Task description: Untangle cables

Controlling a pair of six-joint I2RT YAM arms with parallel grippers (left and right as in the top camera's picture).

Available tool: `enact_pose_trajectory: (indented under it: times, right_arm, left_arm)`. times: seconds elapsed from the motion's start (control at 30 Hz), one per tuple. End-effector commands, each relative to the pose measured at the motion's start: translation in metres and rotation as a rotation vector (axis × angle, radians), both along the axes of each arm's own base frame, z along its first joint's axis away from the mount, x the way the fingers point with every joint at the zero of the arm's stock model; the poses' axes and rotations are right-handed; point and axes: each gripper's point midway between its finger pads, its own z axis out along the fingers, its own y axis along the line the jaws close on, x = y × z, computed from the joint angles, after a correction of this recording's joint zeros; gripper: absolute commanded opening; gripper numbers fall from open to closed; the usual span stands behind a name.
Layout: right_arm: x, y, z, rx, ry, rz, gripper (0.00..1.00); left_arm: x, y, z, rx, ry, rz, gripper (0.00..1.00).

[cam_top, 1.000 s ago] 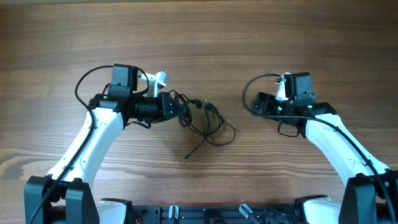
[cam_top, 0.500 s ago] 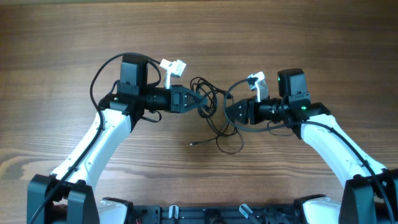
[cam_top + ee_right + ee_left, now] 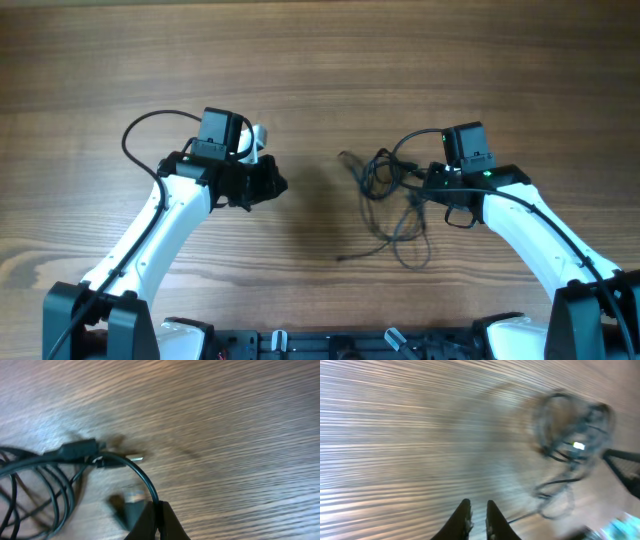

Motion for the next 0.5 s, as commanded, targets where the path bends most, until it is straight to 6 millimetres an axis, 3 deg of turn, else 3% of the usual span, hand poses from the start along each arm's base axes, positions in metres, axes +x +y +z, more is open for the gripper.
enact_pose_trajectory:
  times: [0.0, 0.03, 0.1, 0.17, 0.33, 0.47]
  right_arm:
    - [0.003, -0.011, -0.001, -0.03, -0.012, -0.106, 0.04]
    - [0.004, -0.003, 0.0, 0.012, -0.013, -0.081, 0.04]
    - [0.005, 0.019, 0.001, 0.11, -0.01, 0.015, 0.04]
    - [0.006, 0.027, 0.002, 0.156, -0.012, 0.031, 0.04]
    - [0.006, 0.03, 0.003, 0.171, -0.01, 0.034, 0.05]
    - [0.005, 0.049, 0.007, 0.262, -0.009, 0.111, 0.04]
  left_arm:
    - [0.005, 0.013, 0.0, 0.077, -0.033, 0.026, 0.11]
    - [0.004, 0.008, 0.002, 0.046, -0.028, 0.015, 0.13]
    - [0.004, -0.011, 0.011, -0.061, -0.042, -0.028, 0.4]
    - [0.007, -0.03, 0.023, -0.15, -0.084, -0.08, 0.52]
    - [0.011, -0.081, 0.049, -0.268, -0.223, -0.228, 0.61]
    - [0.006, -0.115, 0.042, -0.298, -0.218, -0.268, 0.63]
